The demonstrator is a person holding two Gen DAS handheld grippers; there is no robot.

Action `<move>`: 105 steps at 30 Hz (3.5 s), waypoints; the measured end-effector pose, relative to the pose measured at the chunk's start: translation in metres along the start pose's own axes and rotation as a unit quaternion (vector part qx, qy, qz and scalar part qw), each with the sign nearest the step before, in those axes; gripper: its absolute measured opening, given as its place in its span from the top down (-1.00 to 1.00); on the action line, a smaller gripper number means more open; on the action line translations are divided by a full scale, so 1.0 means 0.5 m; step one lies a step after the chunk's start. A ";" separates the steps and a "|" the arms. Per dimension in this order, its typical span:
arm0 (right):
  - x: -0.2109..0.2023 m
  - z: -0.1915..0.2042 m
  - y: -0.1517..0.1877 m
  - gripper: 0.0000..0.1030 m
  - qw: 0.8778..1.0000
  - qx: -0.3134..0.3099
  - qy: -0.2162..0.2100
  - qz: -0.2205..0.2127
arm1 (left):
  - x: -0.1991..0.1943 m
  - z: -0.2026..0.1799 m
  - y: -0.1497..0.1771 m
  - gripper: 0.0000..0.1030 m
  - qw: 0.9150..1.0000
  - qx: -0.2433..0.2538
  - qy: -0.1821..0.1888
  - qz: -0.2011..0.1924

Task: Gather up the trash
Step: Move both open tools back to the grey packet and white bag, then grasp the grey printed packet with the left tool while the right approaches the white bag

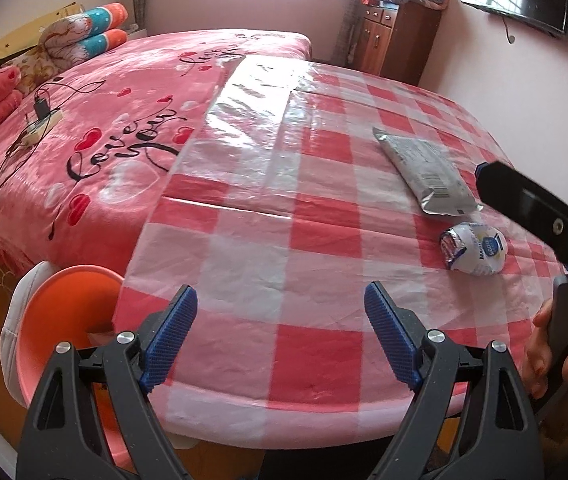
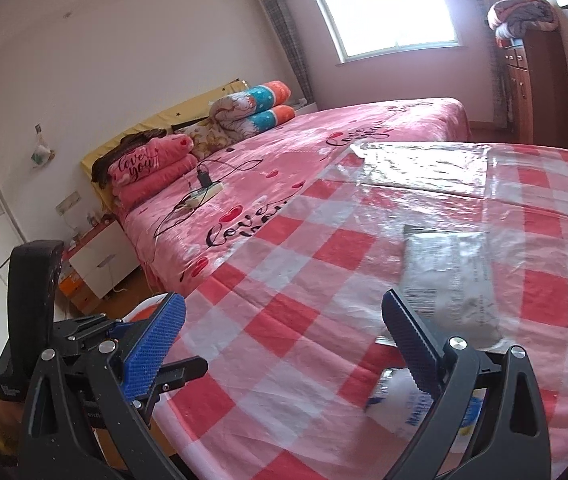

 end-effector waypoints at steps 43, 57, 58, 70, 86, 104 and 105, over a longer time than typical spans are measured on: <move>-0.177 -0.386 -0.023 -0.89 0.975 0.154 0.153 -0.041 | 0.131 -0.472 0.008 -0.67 0.965 0.120 0.227 0.058; -0.198 -0.448 0.001 -0.89 0.965 0.194 0.172 -0.031 | 0.133 -0.420 -0.050 -0.67 0.976 0.051 0.203 0.068; -0.193 -0.447 0.003 -0.89 0.966 0.193 0.170 -0.025 | 0.136 -0.400 -0.057 -0.67 0.979 0.033 0.191 0.070; -0.143 -0.392 0.017 -0.89 0.979 0.128 0.158 0.023 | 0.208 -0.322 -0.162 -0.67 0.991 -0.076 0.093 0.052; -0.085 -0.337 0.041 -0.89 0.987 0.073 0.119 0.077 | 0.319 -0.360 -0.213 -0.77 0.998 -0.018 -0.019 0.062; -0.029 -0.326 0.046 -0.89 0.982 0.035 0.153 0.106 | 0.326 -0.334 -0.203 -0.63 0.998 -0.028 0.007 0.052; -0.028 -0.327 0.046 -0.89 0.982 0.035 0.153 0.106 | 0.324 -0.330 -0.202 -0.63 0.998 -0.031 0.010 0.051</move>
Point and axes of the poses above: each gripper's, at about its wrist camera, not at the fingertips, and x roughly the way its jaws point, z to its left, y to its underside, the point moved 5 cm from there along x, roughly the way its jaws point, and after that the axes turned 9 degrees about -z, right-handed, at the moved point
